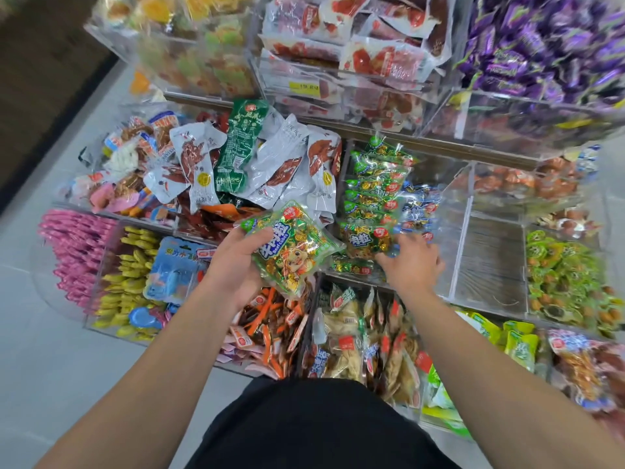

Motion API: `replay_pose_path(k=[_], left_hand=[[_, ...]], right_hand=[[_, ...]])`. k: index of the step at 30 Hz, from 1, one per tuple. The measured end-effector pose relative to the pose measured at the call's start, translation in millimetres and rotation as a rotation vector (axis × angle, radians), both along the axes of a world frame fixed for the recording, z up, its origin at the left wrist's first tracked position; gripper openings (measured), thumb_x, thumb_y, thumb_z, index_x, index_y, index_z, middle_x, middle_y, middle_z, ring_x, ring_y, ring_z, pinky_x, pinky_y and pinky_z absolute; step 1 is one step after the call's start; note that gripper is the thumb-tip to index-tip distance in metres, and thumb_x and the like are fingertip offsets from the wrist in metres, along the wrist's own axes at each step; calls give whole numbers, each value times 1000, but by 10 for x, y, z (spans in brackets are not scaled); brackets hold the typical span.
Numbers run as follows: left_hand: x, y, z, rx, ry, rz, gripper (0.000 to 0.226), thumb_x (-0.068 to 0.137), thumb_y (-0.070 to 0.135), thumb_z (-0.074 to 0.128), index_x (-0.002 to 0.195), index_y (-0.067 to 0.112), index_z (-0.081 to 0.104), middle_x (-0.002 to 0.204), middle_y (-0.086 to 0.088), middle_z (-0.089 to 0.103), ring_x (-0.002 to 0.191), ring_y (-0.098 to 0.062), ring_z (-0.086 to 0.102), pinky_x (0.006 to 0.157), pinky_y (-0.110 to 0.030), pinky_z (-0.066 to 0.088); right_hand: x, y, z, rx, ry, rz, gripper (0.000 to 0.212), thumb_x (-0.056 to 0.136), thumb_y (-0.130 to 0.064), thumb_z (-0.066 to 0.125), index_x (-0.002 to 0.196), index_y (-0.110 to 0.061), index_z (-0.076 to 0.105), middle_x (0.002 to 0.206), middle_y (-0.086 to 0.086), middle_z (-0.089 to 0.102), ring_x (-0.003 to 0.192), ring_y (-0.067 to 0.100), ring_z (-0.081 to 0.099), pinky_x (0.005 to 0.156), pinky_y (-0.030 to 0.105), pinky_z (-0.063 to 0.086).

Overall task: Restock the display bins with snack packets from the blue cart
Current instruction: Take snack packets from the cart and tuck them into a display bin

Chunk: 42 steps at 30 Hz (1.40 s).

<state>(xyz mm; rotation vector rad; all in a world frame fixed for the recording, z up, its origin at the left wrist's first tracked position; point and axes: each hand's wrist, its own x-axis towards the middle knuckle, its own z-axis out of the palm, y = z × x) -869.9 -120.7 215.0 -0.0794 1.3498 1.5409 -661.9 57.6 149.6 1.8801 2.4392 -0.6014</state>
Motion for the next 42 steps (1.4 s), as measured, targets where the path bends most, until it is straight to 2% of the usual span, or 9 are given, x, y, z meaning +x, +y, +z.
replay_pose_path(k=[2,5,10,14,18,22,31,38,42], left_hand=[[-8,3,0,-7,-3,-5,32,95,12,61,126,12,56,117,-14,73,101,-30,74,68,-48,60],[-25,6,-9,-18,-2,-2,28,96,12,61,124,12,58,115,-13,74,97,-29,75,65,-47,60],[-39,20,-14,-6,-14,-4,25,96,12,60,121,13,59,110,-12,76,93,-28,76,63,-45,60],[-71,26,3,-13,8,-23,26,93,14,64,119,14,60,105,-9,77,90,-25,76,61,-43,60],[-85,21,9,-4,16,-37,22,95,13,61,117,15,61,100,-6,78,87,-23,77,60,-41,60],[-93,8,6,-10,13,-32,23,96,12,61,119,15,61,98,-5,78,85,-22,76,59,-40,60],[-128,22,2,-20,32,-48,40,73,22,73,112,17,61,95,-4,78,85,-22,76,73,-50,60],[-106,17,-18,-26,43,-22,18,91,15,65,109,17,62,94,-4,78,83,-21,76,66,-48,60],[-92,7,-42,-27,10,-6,23,91,16,65,113,15,61,105,-10,77,90,-26,76,65,-48,60]], right_hand=[[-8,-6,-33,-38,-33,30,53,79,-45,68,125,-21,60,130,4,56,121,32,48,101,47,38],[25,8,-34,-164,257,10,65,79,-43,74,134,-16,53,134,3,54,120,25,52,97,38,43],[96,33,1,-160,432,-102,27,87,-32,71,105,-13,65,94,-7,66,99,23,63,75,29,38],[67,119,16,-240,555,-217,33,87,-28,70,115,-10,67,120,3,69,115,24,61,100,40,47],[-59,116,-40,-304,533,-217,18,87,-27,71,96,-18,60,97,0,68,90,24,63,75,33,44],[-269,109,-44,-316,471,-220,36,78,-34,82,88,-25,48,82,-7,59,73,14,57,57,28,39],[-502,285,-19,-130,356,-204,49,76,-37,83,96,-17,44,75,-6,53,70,19,52,52,27,34],[-457,164,-121,-111,118,-127,64,80,-46,76,117,0,52,121,16,51,93,34,61,66,35,45],[-390,202,-110,-162,160,-128,64,75,-52,78,110,-7,50,108,8,55,83,28,57,58,31,37]])
